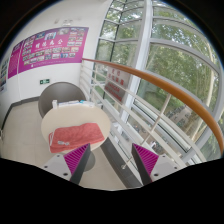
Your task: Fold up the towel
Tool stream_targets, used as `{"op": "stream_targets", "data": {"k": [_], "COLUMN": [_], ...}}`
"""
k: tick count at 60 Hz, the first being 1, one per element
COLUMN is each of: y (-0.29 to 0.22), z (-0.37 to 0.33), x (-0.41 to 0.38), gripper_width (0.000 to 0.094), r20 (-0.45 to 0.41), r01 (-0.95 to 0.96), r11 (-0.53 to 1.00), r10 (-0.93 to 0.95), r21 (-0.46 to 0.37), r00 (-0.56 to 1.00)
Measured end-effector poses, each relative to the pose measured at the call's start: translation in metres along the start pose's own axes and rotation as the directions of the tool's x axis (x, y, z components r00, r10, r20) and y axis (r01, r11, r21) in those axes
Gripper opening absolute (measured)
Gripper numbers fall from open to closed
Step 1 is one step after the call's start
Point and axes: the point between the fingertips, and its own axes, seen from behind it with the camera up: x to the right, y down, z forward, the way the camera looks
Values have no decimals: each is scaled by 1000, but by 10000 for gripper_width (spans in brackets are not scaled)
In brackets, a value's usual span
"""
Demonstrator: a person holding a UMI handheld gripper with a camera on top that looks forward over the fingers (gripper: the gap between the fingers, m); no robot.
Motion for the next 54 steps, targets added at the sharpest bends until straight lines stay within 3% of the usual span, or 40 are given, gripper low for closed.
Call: {"op": "stream_targets", "data": {"k": [20, 34, 44, 54], "y": [49, 108, 107, 85], "z": [23, 52, 91, 156], "x": [-29, -162, -276, -355], "gripper_width": [856, 856, 858, 855], "r20": [24, 235, 375, 428], "r01": [37, 122, 203, 272], "r11": [997, 989, 979, 959], "r10": [-35, -99, -186, -281], "r21": [-62, -86, -6, 84], "r00": [999, 967, 908, 859]}}
